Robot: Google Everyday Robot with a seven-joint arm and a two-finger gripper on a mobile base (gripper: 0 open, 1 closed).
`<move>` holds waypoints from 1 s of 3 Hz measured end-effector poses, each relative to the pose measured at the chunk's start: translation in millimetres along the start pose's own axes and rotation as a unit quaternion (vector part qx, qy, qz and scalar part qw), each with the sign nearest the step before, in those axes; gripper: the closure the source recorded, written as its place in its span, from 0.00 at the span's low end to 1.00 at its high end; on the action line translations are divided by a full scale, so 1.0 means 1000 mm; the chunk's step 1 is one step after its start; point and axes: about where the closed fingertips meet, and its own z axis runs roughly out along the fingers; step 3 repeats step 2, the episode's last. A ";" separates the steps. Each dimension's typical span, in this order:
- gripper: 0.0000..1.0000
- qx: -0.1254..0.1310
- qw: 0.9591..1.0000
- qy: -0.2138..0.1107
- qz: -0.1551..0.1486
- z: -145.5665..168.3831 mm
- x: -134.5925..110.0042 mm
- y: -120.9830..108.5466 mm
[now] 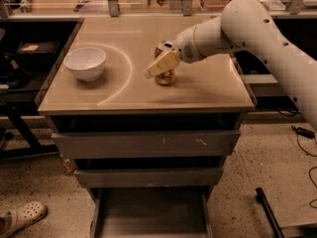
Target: Pick orange can from bottom drawer and place on counter
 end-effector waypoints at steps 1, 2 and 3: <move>0.00 0.030 0.999 -0.007 -0.014 -0.031 -0.028 -0.002; 0.00 0.084 0.996 0.000 -0.032 -0.089 -0.064 -0.001; 0.00 0.084 0.996 0.000 -0.032 -0.089 -0.064 -0.001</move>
Offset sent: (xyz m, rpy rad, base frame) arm -0.0580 -0.0652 0.1987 -0.1396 -0.2394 -0.2092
